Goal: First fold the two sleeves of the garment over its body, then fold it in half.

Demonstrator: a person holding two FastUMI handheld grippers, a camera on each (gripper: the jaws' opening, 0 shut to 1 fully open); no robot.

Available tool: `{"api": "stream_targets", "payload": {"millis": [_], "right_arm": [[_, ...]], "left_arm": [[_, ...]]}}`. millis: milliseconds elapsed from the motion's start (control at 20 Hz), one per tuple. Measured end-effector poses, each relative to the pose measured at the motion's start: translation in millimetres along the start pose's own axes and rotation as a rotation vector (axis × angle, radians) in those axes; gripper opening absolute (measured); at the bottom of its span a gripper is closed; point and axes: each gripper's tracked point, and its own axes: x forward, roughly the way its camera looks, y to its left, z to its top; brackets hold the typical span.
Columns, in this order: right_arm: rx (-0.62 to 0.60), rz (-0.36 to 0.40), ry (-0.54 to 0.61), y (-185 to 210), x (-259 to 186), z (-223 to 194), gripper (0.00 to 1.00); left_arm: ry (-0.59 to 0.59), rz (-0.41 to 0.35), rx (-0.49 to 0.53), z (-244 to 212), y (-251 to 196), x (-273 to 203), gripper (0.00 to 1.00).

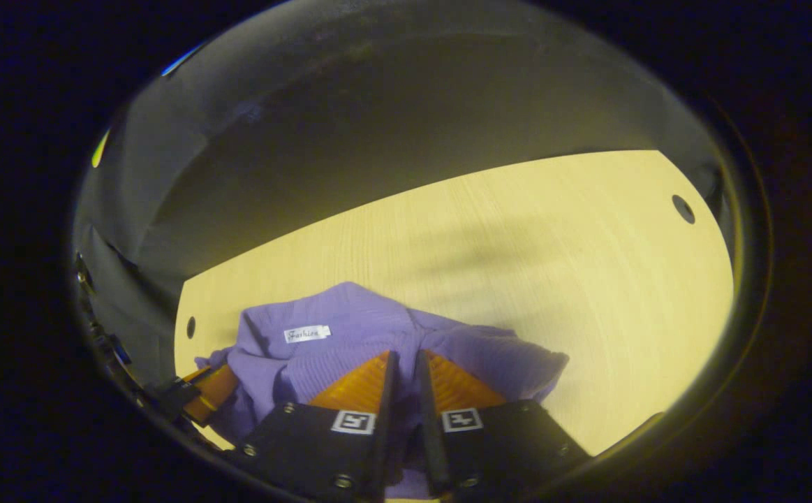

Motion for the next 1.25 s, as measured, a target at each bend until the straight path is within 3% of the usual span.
{"api": "stream_targets", "payload": {"millis": [50,100,200,250,300,400,600,650,700,750,800,850,1250], "right_arm": [[-0.027,-0.014,-0.011,2,-2,-1,0.33],[-0.061,-0.032,-0.027,2,-5,-2,0.43],[-0.117,-0.044,-0.071,7,-21,3,0.4],[-0.135,-0.04,-0.098,12,-30,6,0.46],[-0.152,-0.036,-0.123,16,-40,8,0.43],[-0.182,-0.029,-0.167,22,-64,14,0.43],[-0.209,-0.01,-0.242,32,-117,15,0.43],[-0.209,-0.004,-0.261,34,-131,14,0.43],[-0.206,0.002,-0.279,32,-141,9,0.43],[-0.203,0.006,-0.297,31,-156,5,0.43],[-0.2,0.012,-0.316,32,-170,1,0.43],[-0.197,0.018,-0.339,33,-186,-2,0.41],[-0.202,0.047,-0.53,37,-298,-34,0.43]], "left_arm": [[-0.001,-0.011,-0.025,0,-3,-5,0.28],[0.003,-0.011,-0.04,-1,-3,-12,0.44],[-0.008,-0.002,-0.067,2,0,-28,0.49],[-0.025,-0.003,-0.088,6,0,-38,0.49],[-0.044,-0.002,-0.108,11,0,-50,0.44],[-0.084,0.004,-0.134,23,4,-75,0.47],[-0.172,0.003,-0.15,42,4,-132,0.44],[-0.2,-0.002,-0.147,48,1,-148,0.43],[-0.231,-0.003,-0.136,52,0,-165,0.51],[-0.26,0.0,-0.111,54,0,-180,0.44],[-0.283,0.002,-0.081,55,-1,-196,0.47],[-0.303,-0.001,-0.054,52,-6,-213,0.43],[-0.454,-0.034,-0.025,31,-35,-337,0.47]]}}
